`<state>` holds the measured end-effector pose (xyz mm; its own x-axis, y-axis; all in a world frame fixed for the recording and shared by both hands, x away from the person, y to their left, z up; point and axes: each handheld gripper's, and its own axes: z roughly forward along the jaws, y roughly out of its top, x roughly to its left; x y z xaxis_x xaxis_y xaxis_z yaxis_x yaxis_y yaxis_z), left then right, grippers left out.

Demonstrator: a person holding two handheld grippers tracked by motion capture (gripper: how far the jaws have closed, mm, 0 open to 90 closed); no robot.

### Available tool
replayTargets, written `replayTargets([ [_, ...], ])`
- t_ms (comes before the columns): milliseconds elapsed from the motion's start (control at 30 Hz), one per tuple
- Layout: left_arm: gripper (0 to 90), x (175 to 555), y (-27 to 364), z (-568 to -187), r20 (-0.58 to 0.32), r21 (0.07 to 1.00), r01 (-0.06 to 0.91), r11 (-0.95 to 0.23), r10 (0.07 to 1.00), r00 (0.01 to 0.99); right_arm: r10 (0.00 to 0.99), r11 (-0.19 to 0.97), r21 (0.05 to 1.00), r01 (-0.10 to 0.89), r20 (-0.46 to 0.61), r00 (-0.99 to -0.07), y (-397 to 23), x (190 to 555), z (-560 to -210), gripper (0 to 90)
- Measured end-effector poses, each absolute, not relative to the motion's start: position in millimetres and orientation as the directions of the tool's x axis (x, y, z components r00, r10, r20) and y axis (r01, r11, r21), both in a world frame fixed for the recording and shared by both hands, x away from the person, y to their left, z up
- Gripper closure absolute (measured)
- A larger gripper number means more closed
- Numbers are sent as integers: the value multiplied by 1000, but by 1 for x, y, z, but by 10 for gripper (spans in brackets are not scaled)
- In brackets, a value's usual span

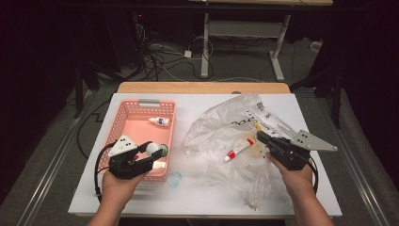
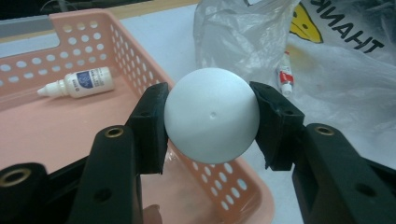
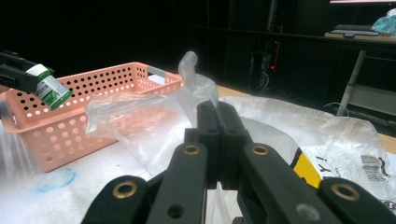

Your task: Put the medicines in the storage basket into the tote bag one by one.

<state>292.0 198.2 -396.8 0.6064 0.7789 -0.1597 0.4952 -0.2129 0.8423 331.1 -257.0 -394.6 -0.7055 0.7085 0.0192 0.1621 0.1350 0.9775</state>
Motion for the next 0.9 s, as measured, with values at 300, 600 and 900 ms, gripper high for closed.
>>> replayTargets([
  [300, 491, 290, 180, -392, -156, 853, 471, -226, 750, 643, 707, 136, 977, 163, 20, -707, -256, 331, -394, 900],
  [600, 491, 291, 159, -392, -156, 853, 459, -248, 718, 678, 706, 136, 977, 161, 19, -708, -256, 331, -394, 900],
  [900, 491, 294, 138, -394, -159, 850, 453, -267, 692, 704, 704, 137, 978, 159, 17, -710, -256, 331, -394, 900],
])
